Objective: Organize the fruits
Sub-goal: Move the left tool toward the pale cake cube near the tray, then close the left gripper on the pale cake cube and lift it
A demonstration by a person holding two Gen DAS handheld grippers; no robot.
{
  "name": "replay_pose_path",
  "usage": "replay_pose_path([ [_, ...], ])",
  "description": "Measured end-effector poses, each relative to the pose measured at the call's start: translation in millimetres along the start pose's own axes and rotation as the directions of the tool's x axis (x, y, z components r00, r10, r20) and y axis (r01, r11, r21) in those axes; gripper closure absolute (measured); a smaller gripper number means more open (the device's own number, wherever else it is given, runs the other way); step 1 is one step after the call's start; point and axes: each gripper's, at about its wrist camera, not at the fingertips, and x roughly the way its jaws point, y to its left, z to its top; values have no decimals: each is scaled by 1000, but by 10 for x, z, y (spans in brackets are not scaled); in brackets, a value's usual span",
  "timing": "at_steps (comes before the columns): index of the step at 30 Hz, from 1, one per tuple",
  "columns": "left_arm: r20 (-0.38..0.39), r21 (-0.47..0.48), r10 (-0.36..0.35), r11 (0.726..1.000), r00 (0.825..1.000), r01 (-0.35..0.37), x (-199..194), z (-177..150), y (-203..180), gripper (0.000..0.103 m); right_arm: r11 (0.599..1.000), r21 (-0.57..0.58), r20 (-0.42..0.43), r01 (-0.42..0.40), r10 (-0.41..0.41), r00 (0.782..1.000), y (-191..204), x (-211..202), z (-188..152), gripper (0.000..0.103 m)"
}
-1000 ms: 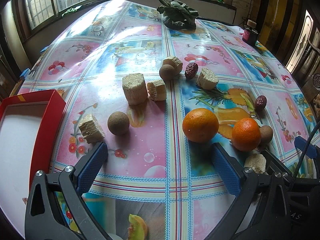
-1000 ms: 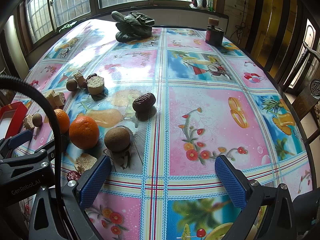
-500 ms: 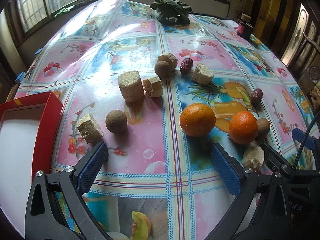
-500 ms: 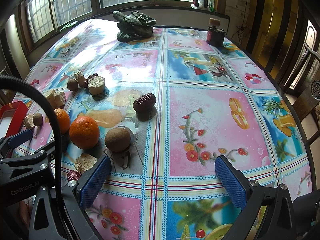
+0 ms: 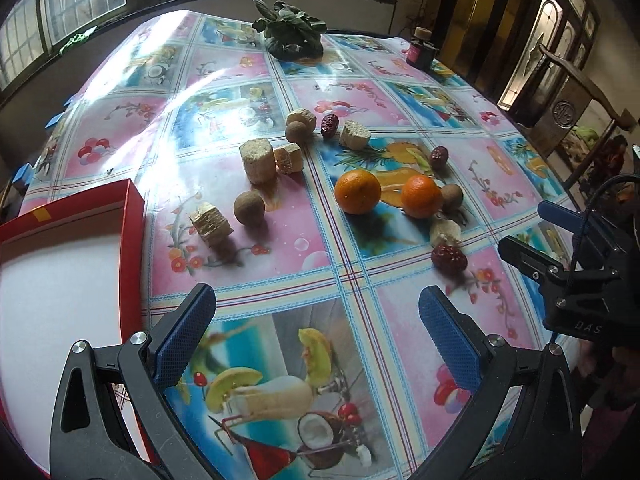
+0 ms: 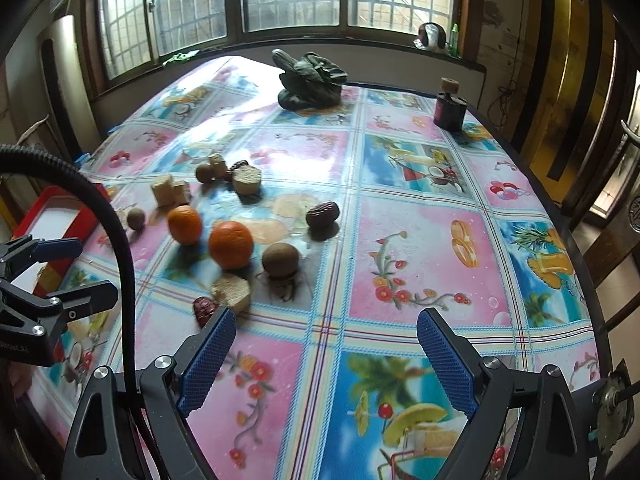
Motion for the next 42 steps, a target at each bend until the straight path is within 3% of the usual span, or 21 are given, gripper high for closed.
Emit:
replay_pose_path([
  [7,26,21,-14,1000,1000,14,-64,49,-99,1,1000,9,-15,-29,29,999,-10,-18,-65,23],
  [15,10,-72,-9,997,1000,10,3,204,234,1,998,26,-13,-49,50,999,-46,-31,-84,23],
  [23,-9,-43,48,998,999,-48,162,347,383,9,995,11,-5,-95,95,995,32,2,-59,25],
  [27,-37,-15,83,996,996,-83,240,367,464,22,993,7,-17,-115,115,993,45,50,-57,32],
  [38,-87,-87,188,977,978,-195,317,419,692,25,991,26,-40,-133,134,990,23,171,-29,35],
  [42,-88,-85,190,977,978,-198,351,437,701,25,989,30,-42,-146,147,988,22,183,-20,35],
])
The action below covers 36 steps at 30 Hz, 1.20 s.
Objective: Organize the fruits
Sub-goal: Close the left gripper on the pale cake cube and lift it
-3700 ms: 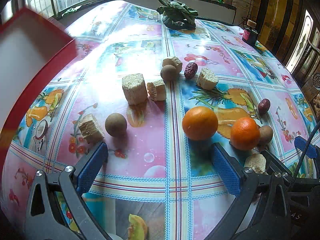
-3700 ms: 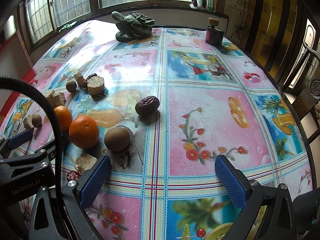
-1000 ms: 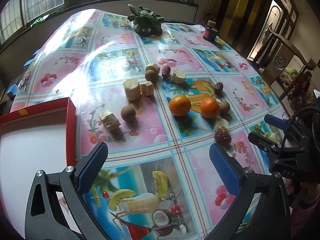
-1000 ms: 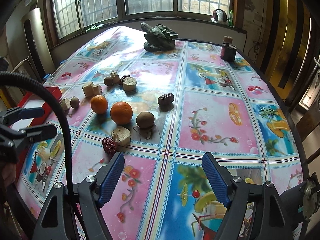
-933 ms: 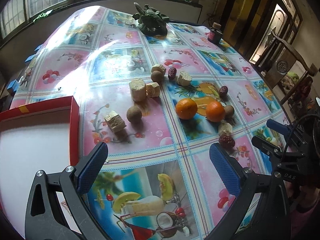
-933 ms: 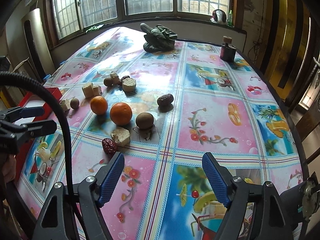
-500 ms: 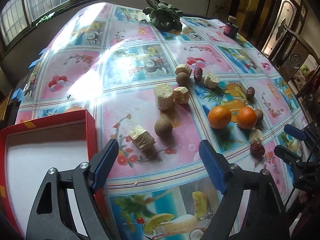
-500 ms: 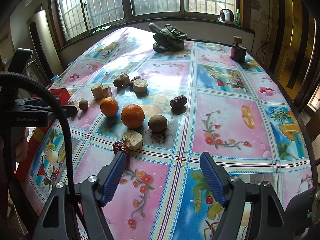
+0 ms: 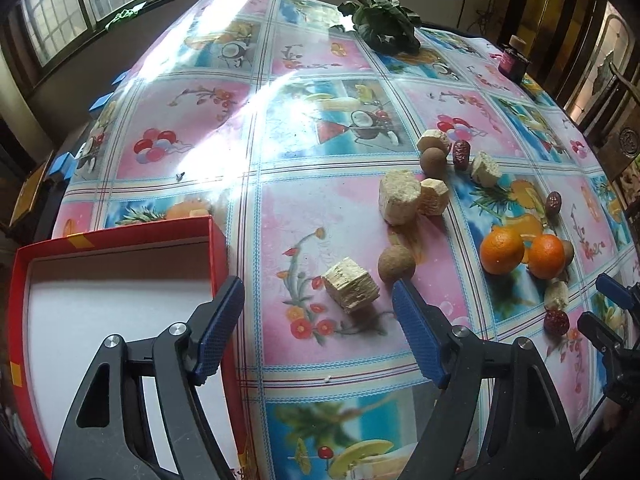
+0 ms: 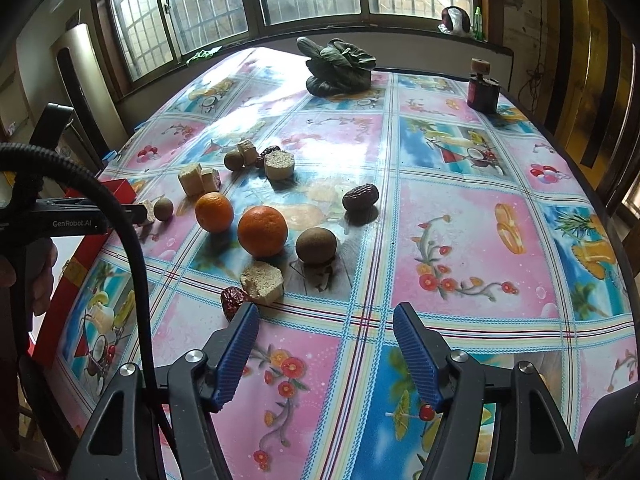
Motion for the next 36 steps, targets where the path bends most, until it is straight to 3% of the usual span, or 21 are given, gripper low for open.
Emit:
replay_pose_path([
  [2,-5,5,-16,1000,1000,17,27,12,-40,25,1000,-4,-7,-3,3,1000,8,18,2,35],
  [4,-10,17,-29,999,1000,29,68,19,-95,44,1000,-6,-7,-8,8,1000,16,18,3,35],
  [5,-24,25,-28,999,999,29,96,16,-126,70,1000,-7,-7,-12,12,1000,18,18,6,37],
  [6,-38,29,-31,999,999,32,127,5,-140,73,1000,-7,-9,-17,17,1000,20,17,10,40],
  [8,-23,41,-32,999,999,32,117,-3,-150,74,999,-3,-17,-37,37,999,23,12,12,48],
  [19,42,30,-43,999,998,41,-253,-108,-70,74,992,38,-24,-118,119,993,56,40,88,48],
  [24,56,33,-59,998,997,57,-372,-176,-102,74,988,50,-64,-147,150,987,163,183,168,55],
  [28,68,29,-65,998,996,63,-436,-223,-78,74,991,41,-89,-129,132,987,282,311,243,59],
  [32,69,27,-64,998,996,62,-443,-248,-54,74,992,15,-107,-127,128,986,415,394,306,76],
  [36,65,33,-71,997,995,69,-442,-286,-41,74,996,-7,-108,-87,85,991,467,377,282,76],
])
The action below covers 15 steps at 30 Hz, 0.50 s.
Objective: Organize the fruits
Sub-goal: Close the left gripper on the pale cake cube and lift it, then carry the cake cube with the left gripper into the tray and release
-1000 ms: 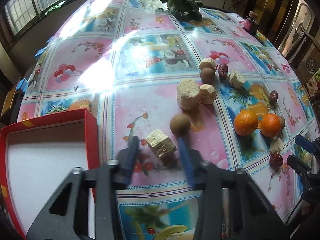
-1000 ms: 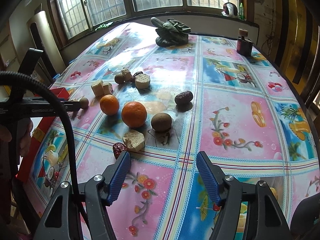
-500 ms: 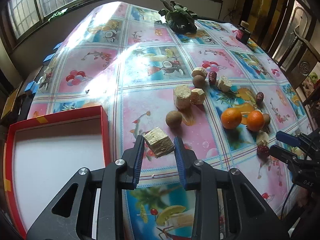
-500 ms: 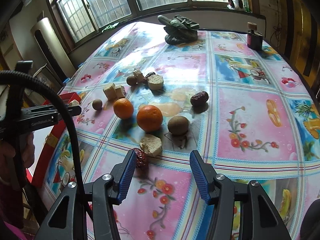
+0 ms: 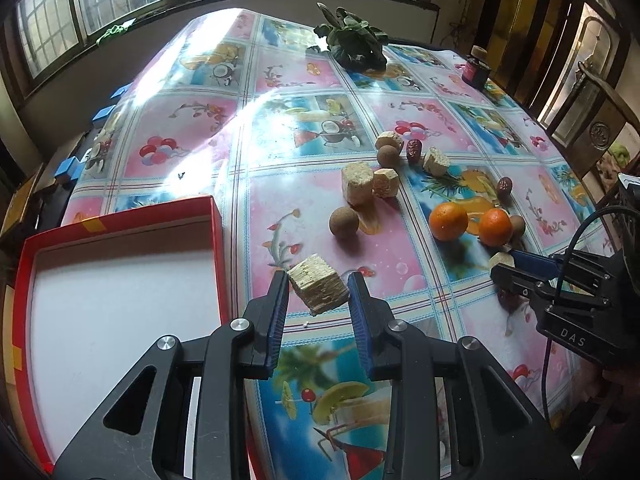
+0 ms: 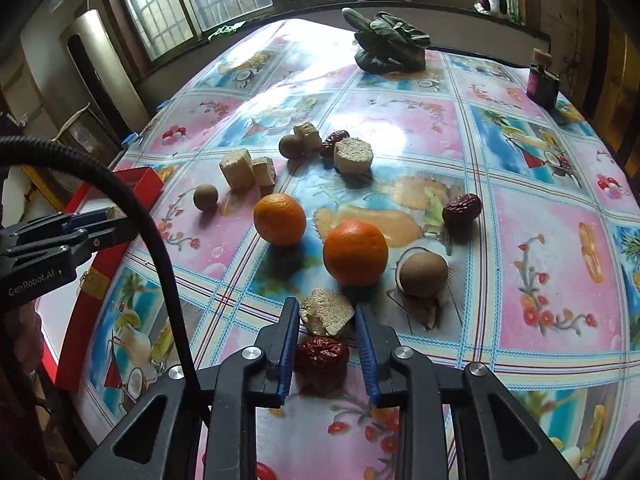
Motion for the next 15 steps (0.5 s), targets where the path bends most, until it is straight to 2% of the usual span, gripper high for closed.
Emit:
replay_pose_path([
  [7,6,-9,-5,1000,1000,5,-42,-43,15,74,995,-86,-7,55,-55,998,170,37,-3,76],
  [15,46,-52,9,999,999,-7,-299,-81,227,74,996,-86,71,-11,17,997,323,-169,73,76],
])
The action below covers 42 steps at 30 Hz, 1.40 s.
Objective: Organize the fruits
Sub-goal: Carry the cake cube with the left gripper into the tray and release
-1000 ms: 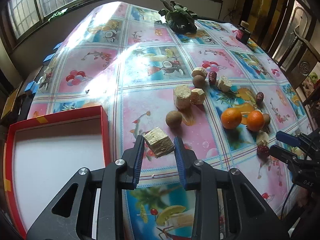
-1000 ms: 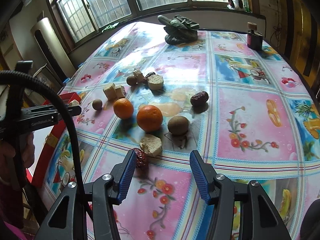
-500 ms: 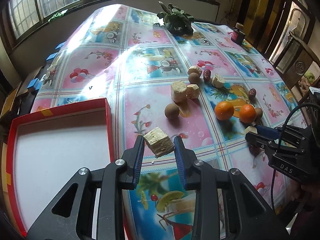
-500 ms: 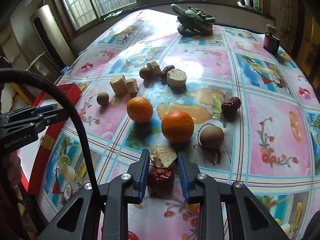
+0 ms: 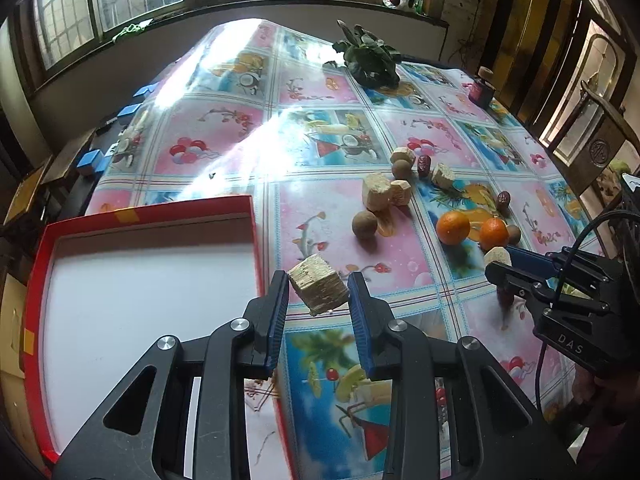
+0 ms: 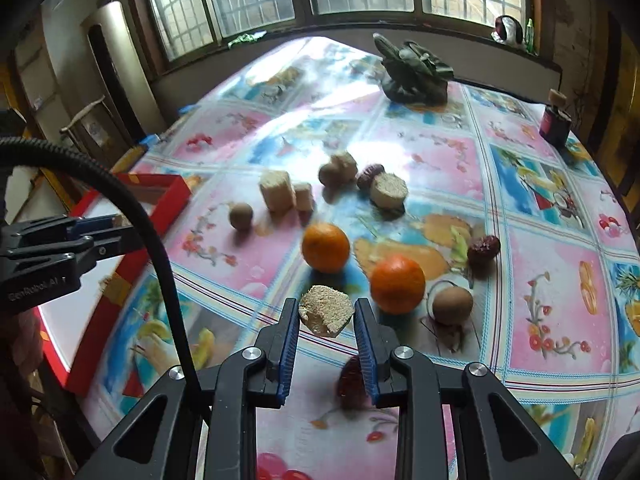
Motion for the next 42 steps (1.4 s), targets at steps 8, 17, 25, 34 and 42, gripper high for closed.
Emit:
replay_pose_path([
  [8,15,-65,48,997,999,-47,-203,-98,350,74,993,-67,31,-97,99,995,429,-116,76,76],
  [17,-7,-148,104,984,995,-104,-230,-175,827,74,968,-154,24,-196,202,979,1001,3,244,76],
  [25,-53,-205,122,970,991,-131,5,-154,1157,74,941,-232,-9,-246,250,968,1474,297,467,76],
  [34,-86,-237,131,960,988,-148,229,-88,1381,74,915,-304,-80,-265,253,964,1821,808,698,76],
  [42,-115,-258,147,951,982,-173,368,-101,1468,74,904,-339,-131,-260,228,965,1933,1104,700,76],
])
